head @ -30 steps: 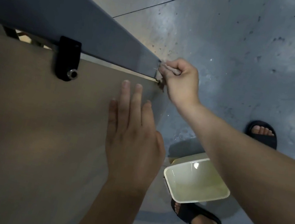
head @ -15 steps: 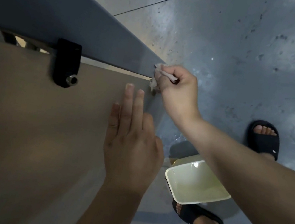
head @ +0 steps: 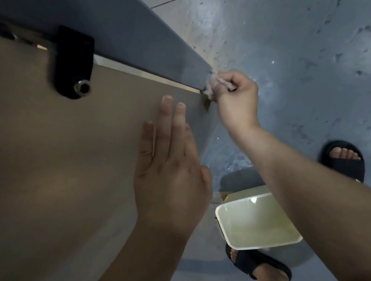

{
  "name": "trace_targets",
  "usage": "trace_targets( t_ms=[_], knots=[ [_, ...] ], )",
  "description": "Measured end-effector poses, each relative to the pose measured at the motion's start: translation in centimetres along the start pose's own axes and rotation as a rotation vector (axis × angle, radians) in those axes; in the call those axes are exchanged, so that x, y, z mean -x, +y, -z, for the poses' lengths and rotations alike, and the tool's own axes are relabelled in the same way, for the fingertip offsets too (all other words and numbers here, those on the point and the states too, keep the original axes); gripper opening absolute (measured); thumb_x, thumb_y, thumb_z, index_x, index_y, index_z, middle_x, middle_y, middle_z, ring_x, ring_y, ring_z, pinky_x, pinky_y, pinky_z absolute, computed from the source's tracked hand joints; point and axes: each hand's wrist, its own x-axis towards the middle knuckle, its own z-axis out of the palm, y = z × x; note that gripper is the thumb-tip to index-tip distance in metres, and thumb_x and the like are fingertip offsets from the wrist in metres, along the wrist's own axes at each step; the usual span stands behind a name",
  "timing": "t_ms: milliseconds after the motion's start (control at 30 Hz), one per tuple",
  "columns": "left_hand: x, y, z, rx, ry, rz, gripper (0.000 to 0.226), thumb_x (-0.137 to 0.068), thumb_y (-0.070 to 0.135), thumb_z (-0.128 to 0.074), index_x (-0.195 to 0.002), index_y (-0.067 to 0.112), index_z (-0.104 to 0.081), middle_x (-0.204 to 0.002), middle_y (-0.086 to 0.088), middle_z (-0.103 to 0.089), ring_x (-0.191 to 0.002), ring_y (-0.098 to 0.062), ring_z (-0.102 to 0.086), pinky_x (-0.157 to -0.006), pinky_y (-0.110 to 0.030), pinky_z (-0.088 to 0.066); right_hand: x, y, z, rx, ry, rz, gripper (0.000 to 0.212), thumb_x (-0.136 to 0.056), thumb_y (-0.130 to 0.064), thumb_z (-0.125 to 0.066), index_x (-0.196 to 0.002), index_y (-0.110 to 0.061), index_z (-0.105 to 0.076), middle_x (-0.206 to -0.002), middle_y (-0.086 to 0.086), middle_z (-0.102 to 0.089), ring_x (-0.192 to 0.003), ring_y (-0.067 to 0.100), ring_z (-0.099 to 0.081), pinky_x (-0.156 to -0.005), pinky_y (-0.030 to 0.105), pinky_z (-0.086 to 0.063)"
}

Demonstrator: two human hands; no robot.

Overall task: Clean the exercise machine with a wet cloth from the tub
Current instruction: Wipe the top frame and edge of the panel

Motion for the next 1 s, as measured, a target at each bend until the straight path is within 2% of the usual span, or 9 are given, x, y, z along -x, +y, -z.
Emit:
trace_targets(
  t_ms=[67, 133, 367, 467, 567, 667, 800, 867, 1000],
  knots=[
    [-0.1, -0.1, 0.0, -0.018, -0.027, -0.003, 0.08, -0.08, 0.033, -0.051, -0.153, 0.001, -0.042, -0.17, -0.011, -0.017, -0.158, -0.027, 0.005, -0.123, -0.041, 0.02, -2.7, 1.4, -0.3, -0.003, 0.067, -0.113, 0.027, -0.091, -0.008, -0.072, -0.07, -0.022, -0.062, -0.074, -0.002, -0.068, -0.073, 0.015, -0.063, -0.076, 0.042, -0.057],
    [-0.2, -0.1, 0.0, -0.025, -0.044, -0.005, 0.087, -0.08, 0.033, -0.053, -0.158, 0.002, -0.031, -0.171, -0.011, -0.011, -0.158, -0.027, 0.006, -0.122, -0.042, 0.022, -3.2, 1.8, -0.5, 0.0, 0.088, -0.162, 0.028, -0.093, -0.012, -0.07, -0.07, -0.022, -0.059, -0.073, -0.002, -0.068, -0.072, 0.016, -0.061, -0.067, 0.034, -0.052],
    [-0.3, 0.0, -0.3, -0.069, -0.041, -0.015, 0.087, -0.082, 0.034, -0.049, -0.16, 0.002, -0.025, -0.171, -0.013, -0.007, -0.158, -0.027, 0.006, -0.123, -0.044, 0.02, 1.0, 1.0, -1.4, -0.017, 0.024, 0.065, 0.028, -0.093, -0.012, -0.066, -0.072, -0.029, -0.06, -0.091, 0.009, -0.068, -0.079, 0.011, -0.061, -0.077, 0.026, -0.05],
    [-0.4, 0.0, -0.4, -0.076, -0.062, -0.005, 0.084, -0.082, 0.032, -0.041, -0.159, 0.001, -0.027, -0.171, -0.012, -0.007, -0.157, -0.026, 0.007, -0.121, -0.043, 0.023, -2.6, 2.1, -1.2, 0.094, 0.123, -0.153, 0.03, -0.096, -0.014, -0.066, -0.069, -0.022, -0.054, -0.069, -0.007, -0.059, -0.069, 0.012, -0.056, -0.06, 0.02, -0.044],
    [-0.6, 0.2, -0.3, -0.067, -0.069, 0.014, 0.085, -0.082, 0.031, -0.042, -0.159, -0.001, -0.026, -0.172, -0.011, -0.005, -0.157, -0.025, 0.009, -0.12, -0.043, 0.024, -3.4, 2.6, -0.9, 0.107, 0.127, -0.273, 0.026, -0.094, -0.017, -0.067, -0.07, -0.02, -0.059, -0.067, -0.005, -0.062, -0.072, 0.019, -0.061, -0.068, 0.033, -0.056],
    [-0.6, 0.4, -0.1, -0.044, -0.065, 0.019, 0.086, -0.08, 0.032, -0.045, -0.158, -0.002, -0.029, -0.172, -0.01, -0.008, -0.158, -0.025, 0.005, -0.121, -0.043, 0.022, 0.4, 0.4, -1.1, -0.017, 0.065, -0.132, 0.026, -0.097, -0.011, -0.066, -0.075, -0.026, -0.065, -0.082, 0.0, -0.072, -0.073, 0.016, -0.066, -0.073, 0.036, -0.058],
    [-0.5, 0.3, -0.3, -0.021, -0.06, 0.018, 0.085, -0.077, 0.027, -0.054, -0.153, -0.006, -0.036, -0.171, -0.011, -0.014, -0.159, -0.025, -0.001, -0.123, -0.044, 0.016, 4.5, -1.1, -1.4, -0.083, 0.047, 0.241, 0.025, -0.093, -0.003, -0.069, -0.09, -0.027, -0.07, -0.108, 0.005, -0.067, -0.099, 0.001, -0.064, -0.094, 0.017, -0.049],
    [-0.5, 0.2, -0.2, -0.024, -0.062, 0.012, 0.083, -0.078, 0.029, -0.045, -0.152, -0.007, -0.037, -0.17, -0.013, -0.014, -0.159, -0.026, -0.003, -0.123, -0.044, 0.016, 2.6, -0.1, -1.3, -0.049, 0.091, 0.141, 0.021, -0.094, -0.004, -0.068, -0.088, -0.024, -0.068, -0.1, 0.004, -0.068, -0.092, 0.005, -0.065, -0.087, 0.016, -0.05],
    [-0.6, 0.3, 0.1, -0.068, -0.112, 0.01, 0.085, -0.078, 0.03, -0.038, -0.154, -0.008, -0.032, -0.171, -0.013, -0.011, -0.158, -0.028, -0.001, -0.122, -0.044, 0.02, -3.6, 2.0, -0.5, 0.068, 0.113, -0.325, 0.019, -0.093, -0.017, -0.069, -0.075, -0.02, -0.065, -0.074, -0.002, -0.069, -0.071, 0.022, -0.067, -0.06, 0.024, -0.057]
  ],
)
